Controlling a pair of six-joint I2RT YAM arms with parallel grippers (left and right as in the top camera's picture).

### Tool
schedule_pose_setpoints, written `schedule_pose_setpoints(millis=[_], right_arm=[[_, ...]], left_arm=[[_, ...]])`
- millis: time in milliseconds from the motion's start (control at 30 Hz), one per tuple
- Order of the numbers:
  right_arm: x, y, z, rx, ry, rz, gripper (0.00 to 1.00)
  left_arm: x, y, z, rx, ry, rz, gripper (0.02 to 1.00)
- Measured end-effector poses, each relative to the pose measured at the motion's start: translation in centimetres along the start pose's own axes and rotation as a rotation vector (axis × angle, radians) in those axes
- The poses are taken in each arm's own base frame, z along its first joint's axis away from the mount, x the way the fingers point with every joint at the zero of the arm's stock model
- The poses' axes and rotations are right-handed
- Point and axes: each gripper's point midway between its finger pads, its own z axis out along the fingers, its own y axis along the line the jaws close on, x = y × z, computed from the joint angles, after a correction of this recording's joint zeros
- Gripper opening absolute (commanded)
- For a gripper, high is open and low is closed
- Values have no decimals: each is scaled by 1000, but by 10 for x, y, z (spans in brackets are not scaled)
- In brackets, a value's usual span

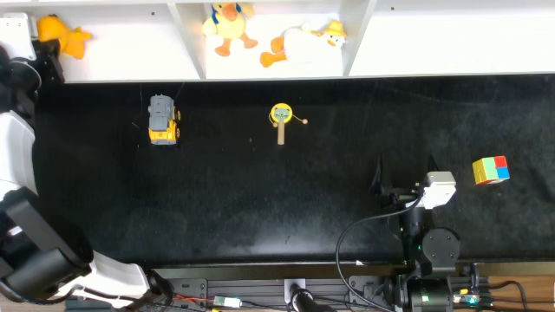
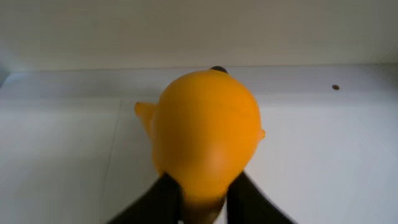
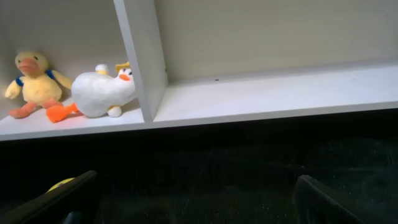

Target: Store Toys

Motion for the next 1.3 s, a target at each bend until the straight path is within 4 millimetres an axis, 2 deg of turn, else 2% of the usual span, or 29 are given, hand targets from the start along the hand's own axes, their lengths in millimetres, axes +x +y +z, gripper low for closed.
schedule_pose_setpoints(millis=[100, 133, 167, 200, 300, 833, 1067, 1200, 1300], right_arm=[[0, 0, 0, 0, 0, -1, 993], [0, 0, 0, 0, 0, 0, 996], [0, 0, 0, 0, 0, 0, 996], [0, 0, 0, 0, 0, -1, 996], [0, 0, 0, 0, 0, 0, 996], [0, 0, 0, 0, 0, 0, 996], [0, 0, 0, 0, 0, 0, 996], [0, 0, 0, 0, 0, 0, 996], [0, 0, 0, 0, 0, 0, 996]], left_arm=[[0, 0, 0, -1, -1, -1, 404], [0, 0, 0, -1, -1, 0, 450], [0, 0, 0, -1, -2, 1, 533], [-1, 0, 0, -1, -2, 2, 682], [-1, 0, 0, -2, -5, 6, 987], [2, 1, 3, -1, -1, -1, 998], [24, 2, 1, -22, 96, -40, 996], [28, 0, -12, -44, 141, -49, 998], [27, -3, -35, -80, 183, -56, 998]])
